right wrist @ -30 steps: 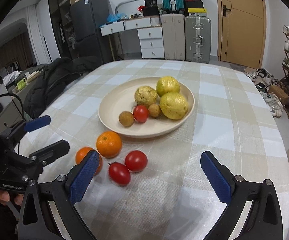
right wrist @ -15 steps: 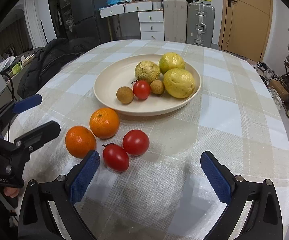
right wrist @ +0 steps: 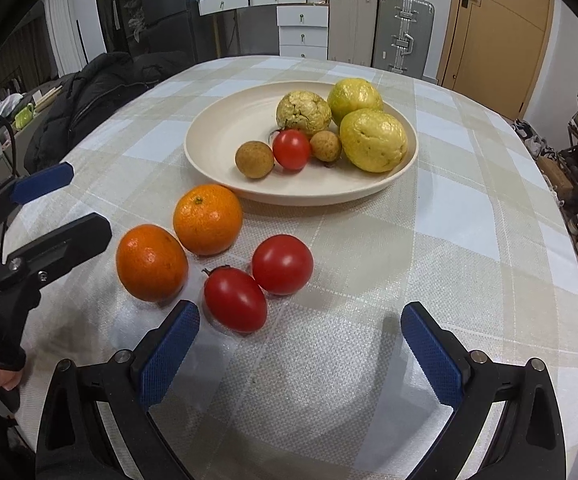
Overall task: Organize fruits
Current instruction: 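Withdraw both grippers and move them toward the oranges and tomatoes, then grasp an elongated red tomato with the right gripper while the left gripper grasps an orange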
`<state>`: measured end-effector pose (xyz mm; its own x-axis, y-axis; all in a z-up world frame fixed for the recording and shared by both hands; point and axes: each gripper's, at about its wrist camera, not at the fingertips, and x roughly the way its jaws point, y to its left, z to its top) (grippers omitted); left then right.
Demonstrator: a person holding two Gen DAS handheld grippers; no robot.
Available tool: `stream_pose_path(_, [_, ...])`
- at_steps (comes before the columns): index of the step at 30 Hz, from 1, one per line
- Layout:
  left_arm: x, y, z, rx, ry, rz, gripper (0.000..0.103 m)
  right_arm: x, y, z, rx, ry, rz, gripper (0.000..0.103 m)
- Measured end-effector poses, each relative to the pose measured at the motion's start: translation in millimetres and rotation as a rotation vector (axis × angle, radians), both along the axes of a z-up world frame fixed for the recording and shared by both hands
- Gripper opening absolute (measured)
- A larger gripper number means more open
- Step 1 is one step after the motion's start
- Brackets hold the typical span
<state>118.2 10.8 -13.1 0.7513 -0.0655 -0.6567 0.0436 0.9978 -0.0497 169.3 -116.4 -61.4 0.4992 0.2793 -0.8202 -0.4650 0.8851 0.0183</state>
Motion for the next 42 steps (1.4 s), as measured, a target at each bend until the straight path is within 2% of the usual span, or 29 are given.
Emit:
stream_pose_path(14, [2.4,-4.5,-5.4,0.006,0.023,-0.014,0.102,12.8,-27.6,-2.5,-0.025,0.031,-0.034,0.103])
stream_pose_path(22, [2.7,-4.8,-6.8,0.005,0.034,-0.013,0.102,3.6,-9.1,1.0,0.004,0.009,0.031,0.1])
stream_pose_path(26, [3.1,-4.7,-7.1,0.003,0.036,-0.013,0.102,0.7,0.4,2.8,0.022,0.004,0.046,0.078])
stream_pose_path(31, [3.2,-4.6,-7.4,0.003,0.038,-0.013,0.102,-4.7,10.3,3.7,0.034,0.0,0.077,0.064])
stream_pose_path(33, [3.0,-4.6,-7.7,0.001,0.041,-0.012,0.102,-7.1,12.2,4.7,0.04,-0.002,0.084,0.054])
stream_pose_path(42, [4.6,-2.5,-9.4,-0.01,0.054,-0.012,0.102,-5.4,9.4,5.9,0.066,-0.015,0.063,0.035])
